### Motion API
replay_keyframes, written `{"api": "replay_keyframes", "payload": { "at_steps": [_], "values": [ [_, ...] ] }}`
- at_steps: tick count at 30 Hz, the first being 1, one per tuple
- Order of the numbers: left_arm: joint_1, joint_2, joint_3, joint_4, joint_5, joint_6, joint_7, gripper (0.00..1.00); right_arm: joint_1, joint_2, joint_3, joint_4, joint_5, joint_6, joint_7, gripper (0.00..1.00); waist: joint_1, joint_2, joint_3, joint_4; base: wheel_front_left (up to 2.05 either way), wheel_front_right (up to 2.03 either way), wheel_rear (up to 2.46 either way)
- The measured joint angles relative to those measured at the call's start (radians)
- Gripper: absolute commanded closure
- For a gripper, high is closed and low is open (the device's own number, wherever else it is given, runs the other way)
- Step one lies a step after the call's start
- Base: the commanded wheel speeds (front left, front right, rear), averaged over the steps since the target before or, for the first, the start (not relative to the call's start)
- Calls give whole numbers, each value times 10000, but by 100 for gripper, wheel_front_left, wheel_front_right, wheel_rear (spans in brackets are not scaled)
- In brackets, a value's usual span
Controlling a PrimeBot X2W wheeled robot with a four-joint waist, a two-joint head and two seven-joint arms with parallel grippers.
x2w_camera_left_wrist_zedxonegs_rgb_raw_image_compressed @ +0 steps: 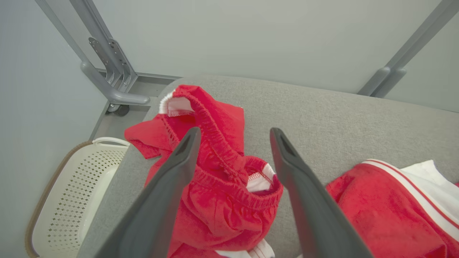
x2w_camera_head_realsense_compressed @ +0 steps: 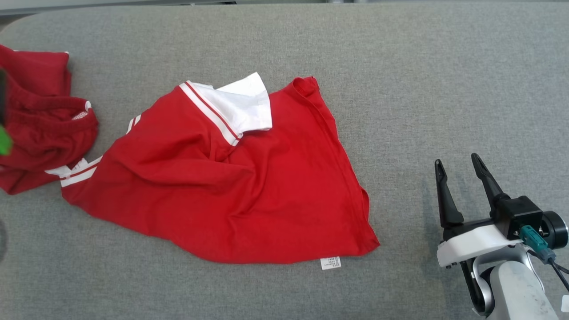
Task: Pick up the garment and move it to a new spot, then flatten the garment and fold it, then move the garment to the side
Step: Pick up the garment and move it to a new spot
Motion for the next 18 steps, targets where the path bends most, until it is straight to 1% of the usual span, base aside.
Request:
{"api": "replay_keyframes", "payload": {
  "at_steps": [3,6,10,14,18],
  "values": [
    [973,-523,-194,-1181,-274,259,176,0,75,19,33,-17,4,0,-2,0,0,0,-176,39,0,0,0],
    [1944,-865,-495,-2253,-355,665,349,0,206,36,38,-23,33,0,-2,0,0,0,-280,-1,0,0,0],
    [2966,-1338,-849,-3183,-449,1179,606,0,337,54,13,-38,40,0,-2,0,0,0,-329,-141,0,0,0],
    [3416,-1429,-941,-3183,-518,1519,792,0,404,84,25,-61,94,0,-2,0,0,0,-335,-312,0,0,0],
    [3513,-1486,-1095,-2780,-520,1559,980,0,403,92,-12,-67,96,0,-2,0,0,0,-294,-498,0,0,0]
  ]
}}
